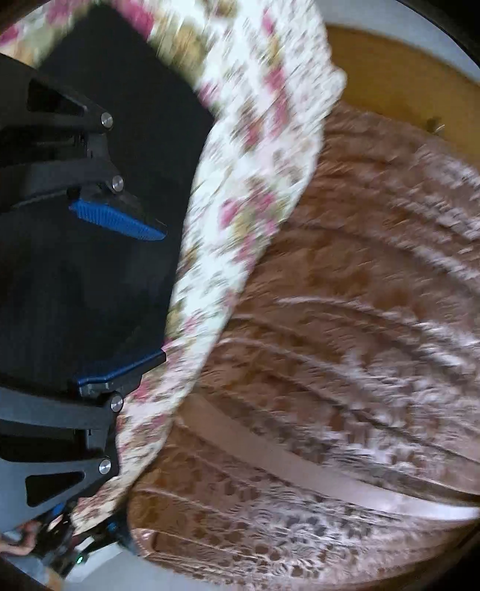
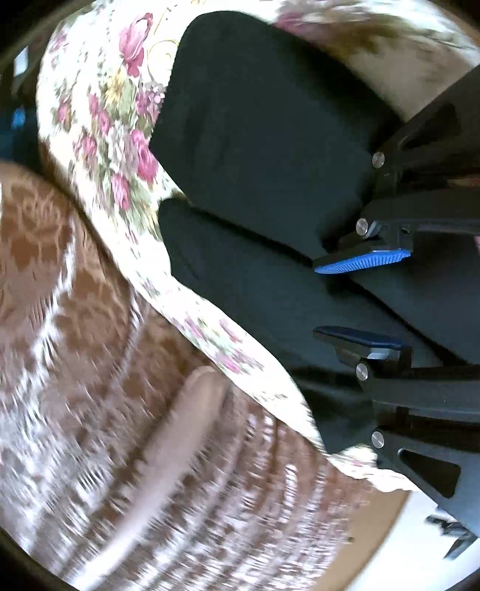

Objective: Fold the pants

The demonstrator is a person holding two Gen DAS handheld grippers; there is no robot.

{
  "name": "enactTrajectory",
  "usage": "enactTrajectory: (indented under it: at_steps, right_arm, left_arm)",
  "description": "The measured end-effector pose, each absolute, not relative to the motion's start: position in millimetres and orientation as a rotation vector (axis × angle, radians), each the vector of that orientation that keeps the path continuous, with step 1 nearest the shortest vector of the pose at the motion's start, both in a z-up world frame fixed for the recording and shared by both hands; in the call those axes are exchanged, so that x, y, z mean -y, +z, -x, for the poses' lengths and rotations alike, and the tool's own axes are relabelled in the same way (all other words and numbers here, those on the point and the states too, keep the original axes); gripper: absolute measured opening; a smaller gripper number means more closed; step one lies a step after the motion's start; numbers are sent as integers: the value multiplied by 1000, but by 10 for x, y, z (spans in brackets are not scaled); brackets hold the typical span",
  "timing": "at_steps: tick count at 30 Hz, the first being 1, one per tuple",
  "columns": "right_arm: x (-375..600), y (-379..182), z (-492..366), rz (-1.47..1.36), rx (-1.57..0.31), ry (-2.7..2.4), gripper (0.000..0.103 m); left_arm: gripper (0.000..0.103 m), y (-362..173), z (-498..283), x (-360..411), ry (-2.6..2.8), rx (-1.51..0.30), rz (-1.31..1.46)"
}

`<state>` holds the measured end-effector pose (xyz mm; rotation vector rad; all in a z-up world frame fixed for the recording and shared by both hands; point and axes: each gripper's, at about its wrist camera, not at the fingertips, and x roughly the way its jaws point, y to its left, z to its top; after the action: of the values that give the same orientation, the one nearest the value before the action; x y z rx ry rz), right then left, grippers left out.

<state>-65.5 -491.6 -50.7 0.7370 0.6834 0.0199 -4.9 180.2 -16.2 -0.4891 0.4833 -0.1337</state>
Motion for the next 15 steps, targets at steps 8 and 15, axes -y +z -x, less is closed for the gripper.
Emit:
enactTrajectory:
  at_steps: [8, 15]
  right_arm:
    - [5168, -725, 192, -884, -696, -39, 30]
    - [5091, -789, -33, -834, -688, -67, 16]
  left_arm:
    - [85, -443, -655, -1408, -123, -679, 421]
    - [94, -757, -751, -1282, -118, -727, 375]
